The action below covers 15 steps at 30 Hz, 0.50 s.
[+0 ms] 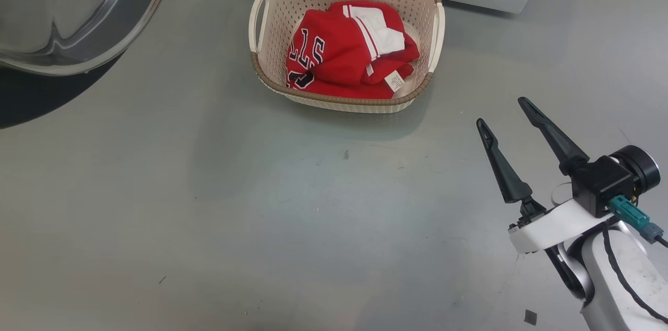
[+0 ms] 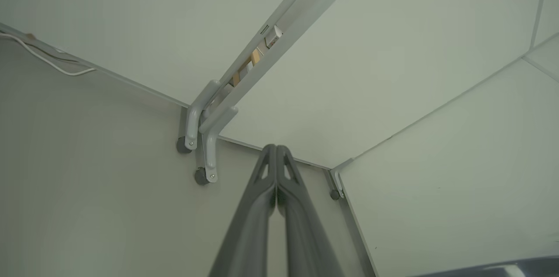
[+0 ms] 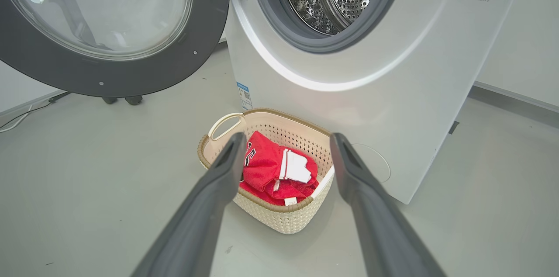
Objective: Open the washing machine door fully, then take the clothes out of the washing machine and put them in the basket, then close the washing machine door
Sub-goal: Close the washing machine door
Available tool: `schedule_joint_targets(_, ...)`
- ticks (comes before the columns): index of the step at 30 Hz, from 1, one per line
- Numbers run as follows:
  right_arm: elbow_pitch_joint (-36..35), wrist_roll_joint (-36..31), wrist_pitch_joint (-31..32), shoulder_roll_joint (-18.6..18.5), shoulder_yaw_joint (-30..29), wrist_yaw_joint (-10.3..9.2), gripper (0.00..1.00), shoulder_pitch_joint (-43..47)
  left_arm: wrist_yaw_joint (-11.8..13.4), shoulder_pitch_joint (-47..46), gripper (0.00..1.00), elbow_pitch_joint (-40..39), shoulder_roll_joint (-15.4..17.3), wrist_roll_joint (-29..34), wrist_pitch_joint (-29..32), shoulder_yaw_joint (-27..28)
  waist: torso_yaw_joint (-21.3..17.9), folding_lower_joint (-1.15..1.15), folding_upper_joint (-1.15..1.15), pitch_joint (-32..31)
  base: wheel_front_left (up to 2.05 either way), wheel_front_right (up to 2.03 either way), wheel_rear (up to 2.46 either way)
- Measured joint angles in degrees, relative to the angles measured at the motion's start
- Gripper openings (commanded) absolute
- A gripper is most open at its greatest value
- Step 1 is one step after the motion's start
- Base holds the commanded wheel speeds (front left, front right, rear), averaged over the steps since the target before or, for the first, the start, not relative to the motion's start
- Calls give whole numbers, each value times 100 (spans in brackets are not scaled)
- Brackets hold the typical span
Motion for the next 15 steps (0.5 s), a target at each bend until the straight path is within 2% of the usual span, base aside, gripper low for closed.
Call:
schedule_joint_targets(4,10,33,0,1,15,0,100,-3,40,-199,0,419,-79,-331,298,319,-32,0,0,0,0,0,0)
schedule_joint_targets(10,18,38,-1,-1,24,0,100,-30,40,-506,0,1061,-71,-443,606,730,-83,0,0,4,0,0,0)
schedule_joint_targets(15,41,38,-1,-5,21,0,100,-70,40,-697,0,1314,-75,-511,813,754,-111,0,0,2,0,0,0)
